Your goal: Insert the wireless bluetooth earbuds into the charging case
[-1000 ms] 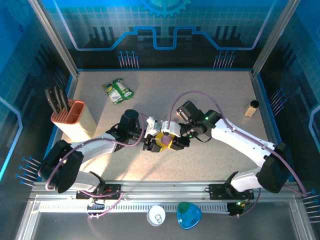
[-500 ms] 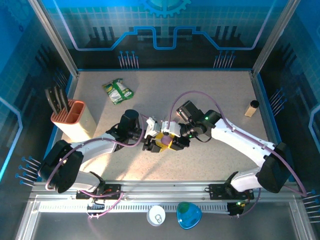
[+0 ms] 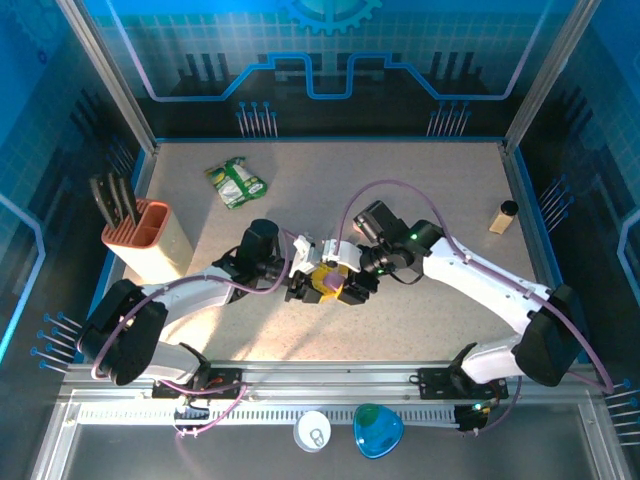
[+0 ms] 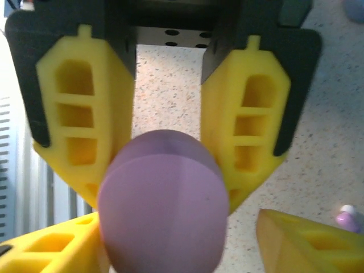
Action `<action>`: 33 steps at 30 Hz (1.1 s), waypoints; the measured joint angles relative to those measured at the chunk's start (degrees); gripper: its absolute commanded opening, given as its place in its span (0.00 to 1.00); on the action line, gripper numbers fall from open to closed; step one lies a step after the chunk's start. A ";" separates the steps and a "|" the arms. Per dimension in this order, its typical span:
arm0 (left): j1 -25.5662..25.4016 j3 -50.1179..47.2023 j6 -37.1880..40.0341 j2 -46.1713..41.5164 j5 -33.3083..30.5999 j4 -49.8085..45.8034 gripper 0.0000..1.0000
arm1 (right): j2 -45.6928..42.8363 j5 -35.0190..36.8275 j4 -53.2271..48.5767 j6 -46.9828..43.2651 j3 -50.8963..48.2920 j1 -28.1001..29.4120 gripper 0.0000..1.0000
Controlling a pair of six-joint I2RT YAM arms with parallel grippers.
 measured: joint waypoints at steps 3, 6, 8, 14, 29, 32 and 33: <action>-0.02 0.00 -0.07 0.00 0.02 0.00 0.36 | -1.36 0.07 1.62 1.40 -1.27 -1.01 0.73; 0.00 0.00 -0.11 0.00 -0.31 0.48 0.36 | -2.29 -0.35 2.71 2.75 -2.34 -2.10 0.73; 0.04 0.00 -0.11 0.00 -0.57 0.83 0.36 | -2.95 -0.92 3.37 3.52 -3.13 -2.91 0.75; 0.31 0.00 -0.11 0.00 -1.14 0.98 0.37 | -6.05 -1.51 4.52 5.38 -4.72 -5.75 0.80; 0.76 -0.31 -2.36 0.00 1.11 5.55 0.37 | -10.03 -0.52 11.82 8.20 -7.32 -8.13 0.81; 1.42 -1.51 -4.09 0.00 1.29 8.46 0.37 | -12.37 -1.88 13.07 8.20 -8.55 -8.13 0.83; 1.79 -2.14 -5.16 0.02 1.27 10.19 0.37 | -13.57 -2.60 13.86 8.24 -9.18 -8.13 0.84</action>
